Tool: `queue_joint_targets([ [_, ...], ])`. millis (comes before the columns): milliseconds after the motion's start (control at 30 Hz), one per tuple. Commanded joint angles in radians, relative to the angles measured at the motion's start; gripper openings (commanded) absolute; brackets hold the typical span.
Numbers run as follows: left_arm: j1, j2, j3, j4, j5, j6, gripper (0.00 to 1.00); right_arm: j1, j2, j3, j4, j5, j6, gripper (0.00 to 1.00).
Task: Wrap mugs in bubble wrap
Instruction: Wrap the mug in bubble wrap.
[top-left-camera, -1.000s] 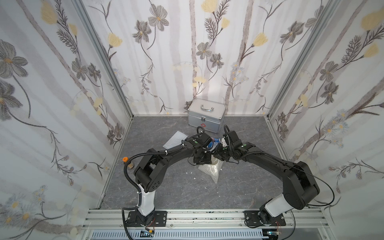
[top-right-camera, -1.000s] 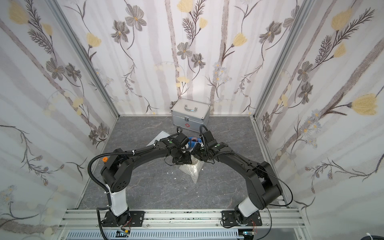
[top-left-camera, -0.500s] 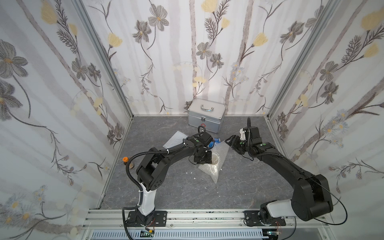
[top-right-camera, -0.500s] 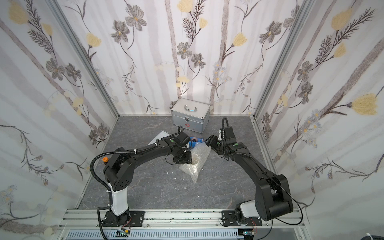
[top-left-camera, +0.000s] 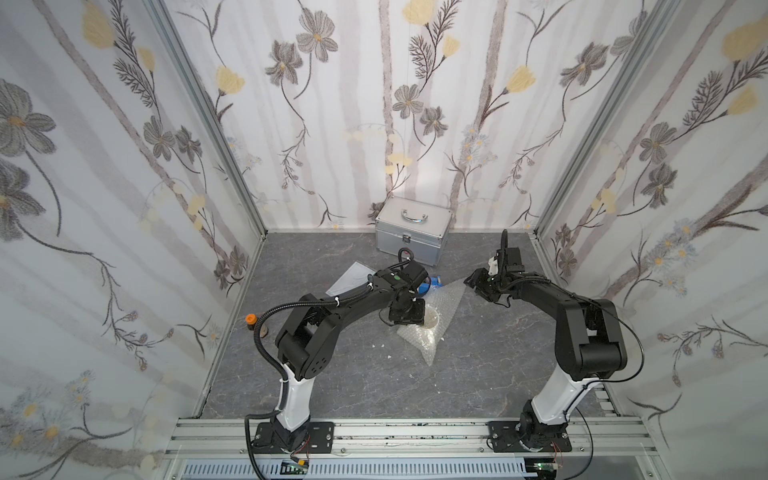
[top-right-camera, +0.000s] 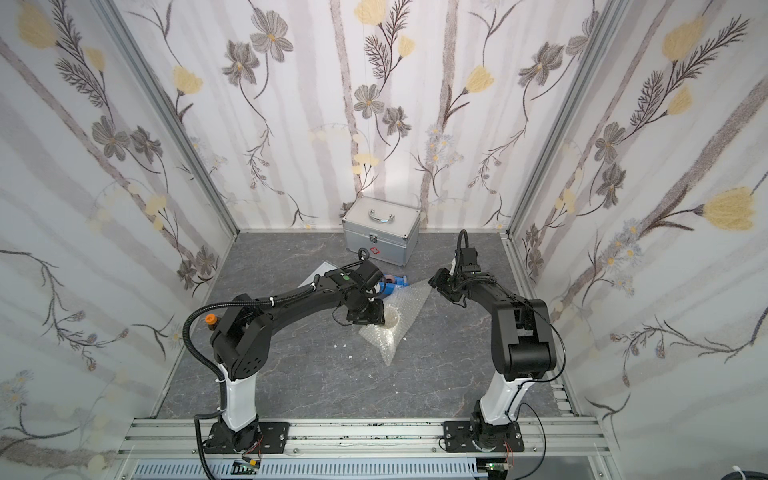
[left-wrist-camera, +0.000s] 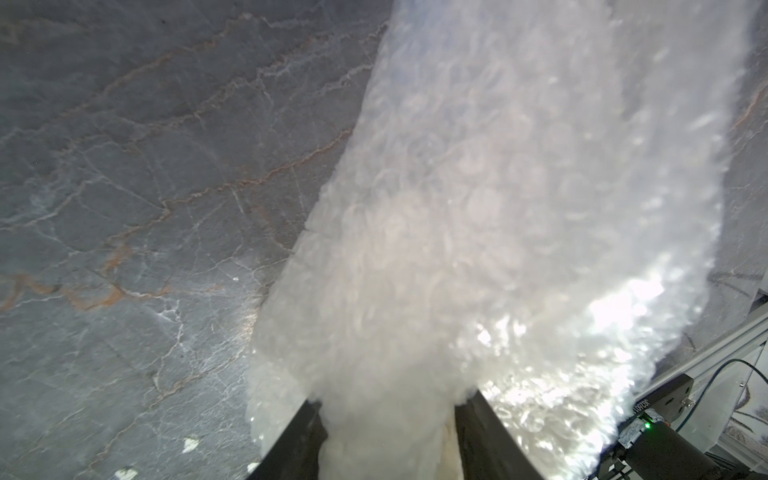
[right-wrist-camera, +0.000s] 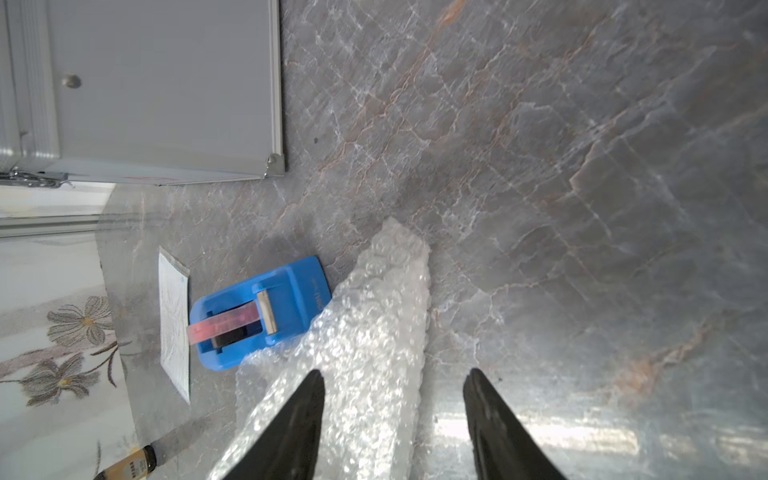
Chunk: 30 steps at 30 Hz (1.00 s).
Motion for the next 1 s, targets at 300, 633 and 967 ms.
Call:
queue_joint_targets([
  [300, -0.002, 0.021, 0.027, -0.023, -0.008, 0.011, 0.48, -0.002, 0.173, 0.124, -0.013, -0.084, -0.052, 0.57],
  [633, -0.001, 0.032, 0.046, -0.036, -0.005, 0.017, 0.47, 0.026, 0.226, 0.151, -0.043, -0.087, -0.068, 0.55],
  [967, -0.001, 0.037, 0.057, -0.046, -0.008, 0.02, 0.47, 0.055, 0.161, 0.143, -0.031, -0.064, -0.054, 0.17],
])
